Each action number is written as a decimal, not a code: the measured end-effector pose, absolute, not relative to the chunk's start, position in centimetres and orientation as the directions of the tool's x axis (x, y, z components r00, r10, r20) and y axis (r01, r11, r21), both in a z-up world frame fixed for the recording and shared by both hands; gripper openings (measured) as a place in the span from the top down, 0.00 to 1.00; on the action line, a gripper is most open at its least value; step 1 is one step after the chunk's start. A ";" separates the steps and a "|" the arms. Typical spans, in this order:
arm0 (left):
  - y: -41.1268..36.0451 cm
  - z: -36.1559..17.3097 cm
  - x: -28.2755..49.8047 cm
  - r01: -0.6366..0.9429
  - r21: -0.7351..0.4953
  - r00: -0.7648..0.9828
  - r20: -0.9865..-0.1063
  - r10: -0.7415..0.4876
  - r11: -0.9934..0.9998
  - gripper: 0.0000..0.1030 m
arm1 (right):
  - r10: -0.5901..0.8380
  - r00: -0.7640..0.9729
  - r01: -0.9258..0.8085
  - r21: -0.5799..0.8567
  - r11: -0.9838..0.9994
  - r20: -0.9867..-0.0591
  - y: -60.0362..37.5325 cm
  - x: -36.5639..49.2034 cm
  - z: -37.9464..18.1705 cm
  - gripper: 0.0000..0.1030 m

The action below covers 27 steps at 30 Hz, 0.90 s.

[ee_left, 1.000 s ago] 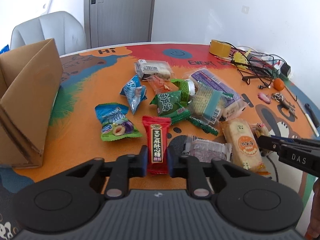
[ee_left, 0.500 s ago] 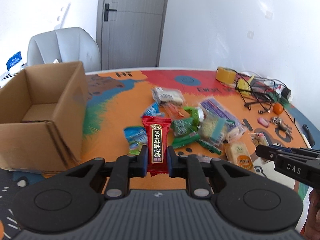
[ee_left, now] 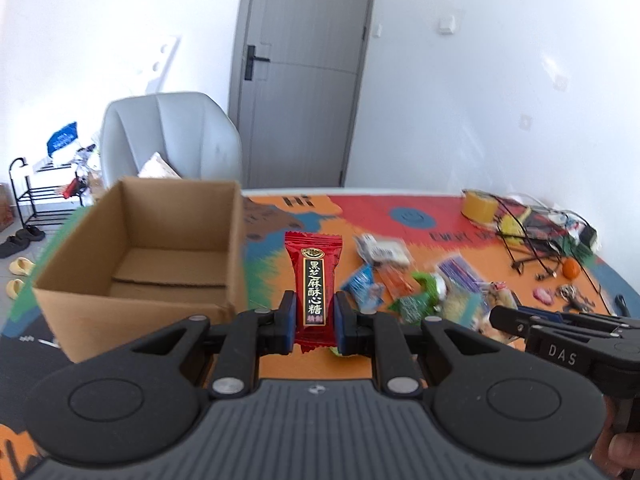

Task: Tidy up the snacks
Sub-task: 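Carry both snacks over the cardboard box and open left gripper to drop red bar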

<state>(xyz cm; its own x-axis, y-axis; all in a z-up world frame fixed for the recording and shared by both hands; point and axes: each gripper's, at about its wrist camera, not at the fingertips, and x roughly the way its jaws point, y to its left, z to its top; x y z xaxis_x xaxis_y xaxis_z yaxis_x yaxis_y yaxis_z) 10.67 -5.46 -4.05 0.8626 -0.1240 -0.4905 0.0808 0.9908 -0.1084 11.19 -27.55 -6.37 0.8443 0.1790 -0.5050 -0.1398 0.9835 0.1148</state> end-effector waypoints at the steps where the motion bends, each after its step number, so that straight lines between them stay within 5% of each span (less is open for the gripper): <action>1: -5.1 -3.8 10.6 0.072 -0.108 0.867 -0.484 -0.116 0.992 0.83 | 0.190 0.845 -0.152 0.117 0.981 -0.499 -27.0 11.3 -6.2 0.80; 27: 4.7 -2.1 11.9 -0.094 -0.084 0.893 -0.448 0.047 0.992 0.83 | 0.391 0.810 -0.383 0.111 0.917 -0.436 -15.2 14.5 -3.1 0.80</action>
